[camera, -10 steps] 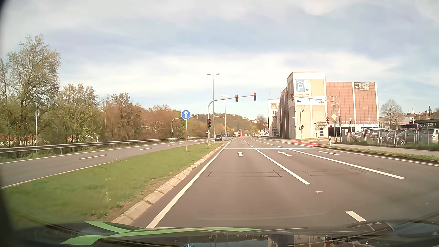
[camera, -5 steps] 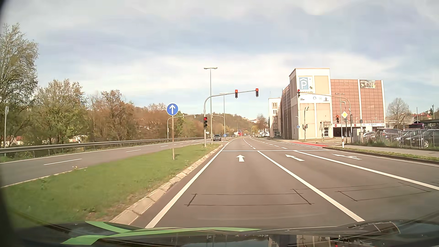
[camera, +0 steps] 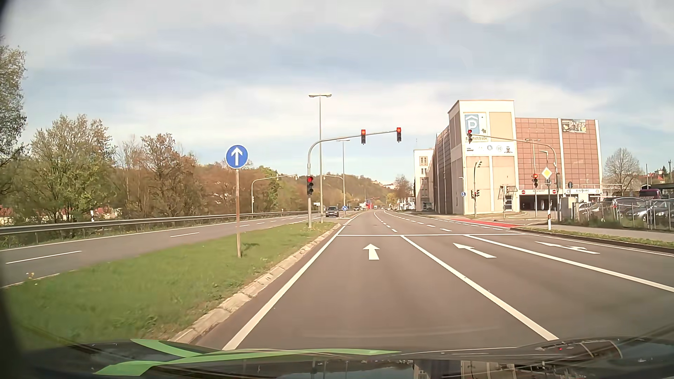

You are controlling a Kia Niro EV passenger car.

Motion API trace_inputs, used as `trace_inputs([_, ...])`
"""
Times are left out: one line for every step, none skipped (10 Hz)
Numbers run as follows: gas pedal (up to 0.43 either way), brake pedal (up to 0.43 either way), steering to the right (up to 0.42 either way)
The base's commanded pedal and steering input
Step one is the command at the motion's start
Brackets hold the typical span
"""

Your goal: Follow the waypoints while adhering to traffic rules and regulations

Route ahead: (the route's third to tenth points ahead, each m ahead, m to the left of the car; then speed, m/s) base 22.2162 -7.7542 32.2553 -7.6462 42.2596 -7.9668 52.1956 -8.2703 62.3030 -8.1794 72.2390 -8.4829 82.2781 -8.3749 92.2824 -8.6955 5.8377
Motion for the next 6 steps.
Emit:
trace_inputs([0.0, 0.213, -0.002])
trace_inputs([0.0, 0.201, -0.002])
trace_inputs([0.0, 0.189, -0.003])
trace_inputs([0.0, 0.183, -0.003])
trace_inputs([0.0, 0.177, -0.003])
trace_inputs([0.0, 0.171, -0.003])
